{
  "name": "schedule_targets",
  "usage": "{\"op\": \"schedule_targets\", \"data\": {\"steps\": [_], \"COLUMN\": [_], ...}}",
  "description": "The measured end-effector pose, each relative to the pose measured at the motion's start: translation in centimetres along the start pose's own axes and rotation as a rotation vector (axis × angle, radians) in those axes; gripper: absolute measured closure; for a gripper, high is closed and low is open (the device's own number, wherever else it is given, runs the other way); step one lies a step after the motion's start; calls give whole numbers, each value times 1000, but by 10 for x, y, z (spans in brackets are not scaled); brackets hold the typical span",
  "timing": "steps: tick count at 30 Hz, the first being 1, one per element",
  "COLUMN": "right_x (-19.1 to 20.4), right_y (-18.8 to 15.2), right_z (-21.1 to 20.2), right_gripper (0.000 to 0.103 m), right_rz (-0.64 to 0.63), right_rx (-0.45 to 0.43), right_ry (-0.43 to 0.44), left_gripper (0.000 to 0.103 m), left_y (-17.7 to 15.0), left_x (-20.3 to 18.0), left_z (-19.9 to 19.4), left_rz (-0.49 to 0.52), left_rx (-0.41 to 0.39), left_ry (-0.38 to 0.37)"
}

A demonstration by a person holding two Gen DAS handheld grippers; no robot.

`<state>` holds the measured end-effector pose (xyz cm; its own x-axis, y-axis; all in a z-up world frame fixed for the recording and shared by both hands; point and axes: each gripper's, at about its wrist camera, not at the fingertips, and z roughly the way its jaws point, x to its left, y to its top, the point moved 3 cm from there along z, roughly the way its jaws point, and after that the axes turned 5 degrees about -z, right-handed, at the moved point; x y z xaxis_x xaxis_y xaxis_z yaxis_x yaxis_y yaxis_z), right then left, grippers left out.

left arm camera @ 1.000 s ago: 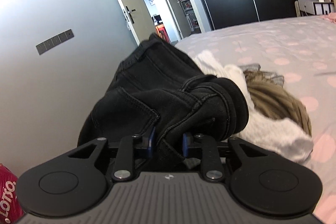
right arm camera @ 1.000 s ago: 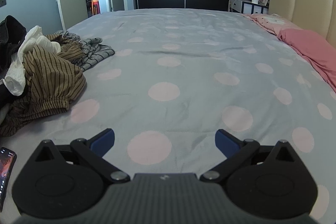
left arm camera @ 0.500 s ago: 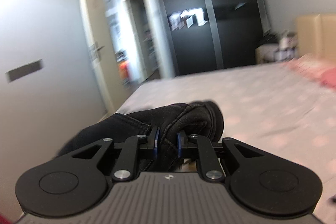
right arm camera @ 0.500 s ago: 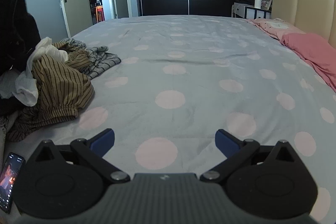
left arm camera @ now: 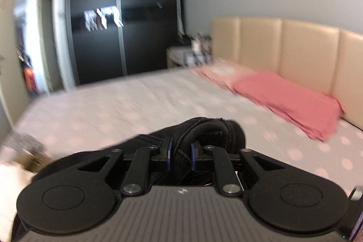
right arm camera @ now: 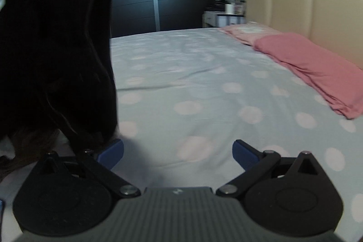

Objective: Fold clothes
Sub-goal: 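Lift the black jeans with the left tool and carry them onto the bed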

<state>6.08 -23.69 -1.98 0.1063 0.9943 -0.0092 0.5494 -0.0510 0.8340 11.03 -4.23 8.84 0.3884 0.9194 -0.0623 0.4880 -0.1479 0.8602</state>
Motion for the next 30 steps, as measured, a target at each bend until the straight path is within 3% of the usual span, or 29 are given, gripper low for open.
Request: {"op": "schedule_targets", "data": {"steps": [4,7,9,12,13,15,25,30], "right_x": [-44,-67,-77,-82,-81,-81,-45,-16], "right_y": [-4,-12,-16,-15,-13,-10,22,-9], "right_z": [0,-1,-2,-2,-2,-3,11,23], "right_gripper": [0,0,0,0,0,0,0,3], "right_rz": [59,77,88,88,86,77,-68,-225], "right_rx": [28,50,64,81,84,88,73,95], "right_ry": [-105,-137,-131,-112,-98,-68,127,198], "left_gripper": [87,85,84,75,62,51,48,47], "left_y": [-60,-100,-118,-133,-133,-132,-129,-145], "left_x": [-24,-27,-35,-48,-44,-32,31,72], "left_z": [52,63,53,31,25,15,-36,-55], "left_rz": [22,26,59,73,66,52,-18,41], "left_rx": [154,260,289,307,304,290,221,205], "left_ry": [-28,-58,-70,-96,-94,-80,-7,87]}}
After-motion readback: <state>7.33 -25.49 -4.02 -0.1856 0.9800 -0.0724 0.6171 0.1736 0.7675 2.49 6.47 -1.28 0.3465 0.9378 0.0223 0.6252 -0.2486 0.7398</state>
